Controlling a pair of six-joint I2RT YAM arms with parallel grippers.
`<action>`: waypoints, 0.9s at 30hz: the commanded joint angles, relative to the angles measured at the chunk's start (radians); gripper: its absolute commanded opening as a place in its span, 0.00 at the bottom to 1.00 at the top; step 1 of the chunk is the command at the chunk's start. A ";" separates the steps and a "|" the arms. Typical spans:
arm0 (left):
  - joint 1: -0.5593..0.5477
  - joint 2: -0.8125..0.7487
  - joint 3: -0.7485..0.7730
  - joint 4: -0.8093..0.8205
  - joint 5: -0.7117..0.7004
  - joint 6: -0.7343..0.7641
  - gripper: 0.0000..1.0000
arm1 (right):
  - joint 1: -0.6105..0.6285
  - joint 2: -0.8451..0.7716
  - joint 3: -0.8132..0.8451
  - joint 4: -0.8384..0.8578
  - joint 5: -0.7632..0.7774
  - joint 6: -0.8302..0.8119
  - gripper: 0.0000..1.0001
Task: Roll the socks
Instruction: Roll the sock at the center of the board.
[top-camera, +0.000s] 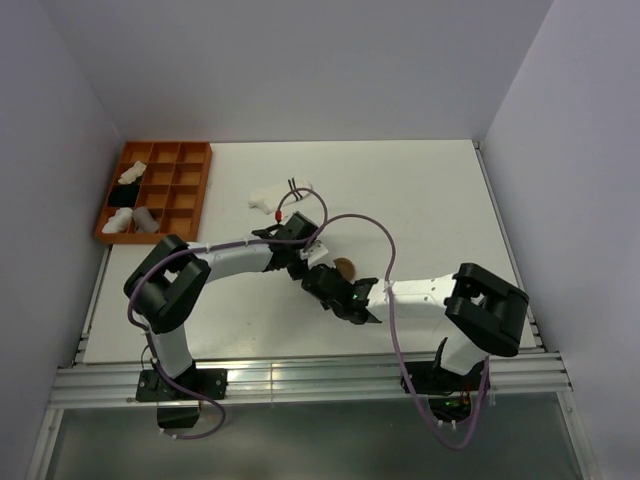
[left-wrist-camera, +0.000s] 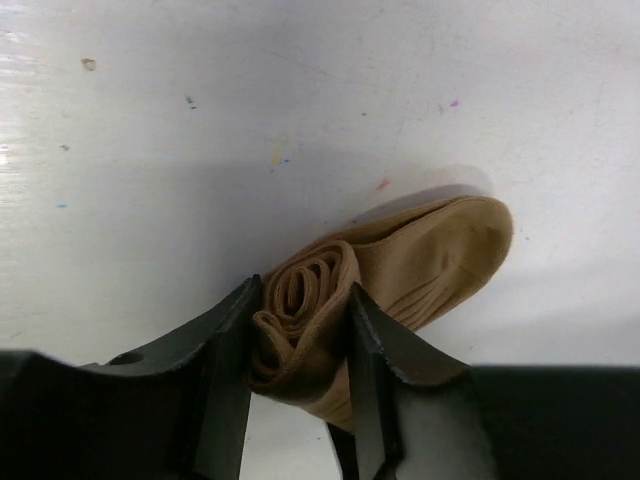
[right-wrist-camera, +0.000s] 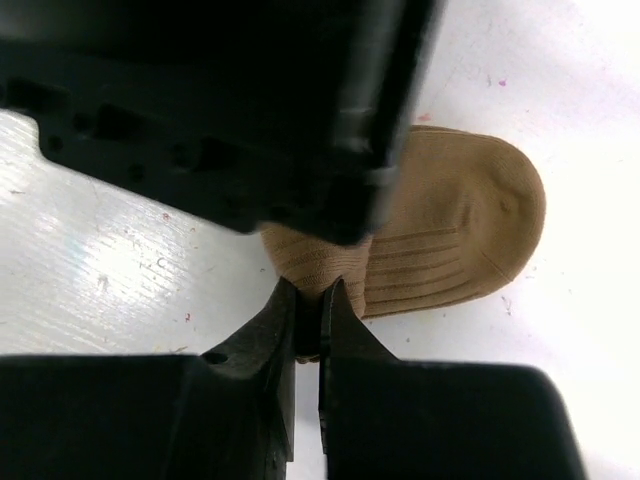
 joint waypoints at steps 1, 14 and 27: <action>-0.013 -0.030 -0.047 -0.055 -0.054 0.004 0.44 | -0.059 -0.028 -0.059 0.011 -0.149 0.050 0.00; 0.022 -0.210 -0.153 0.028 -0.103 -0.092 0.83 | -0.444 -0.074 -0.203 0.221 -0.847 0.128 0.00; 0.019 -0.271 -0.245 0.214 -0.042 -0.074 0.87 | -0.671 0.182 -0.203 0.415 -1.285 0.276 0.00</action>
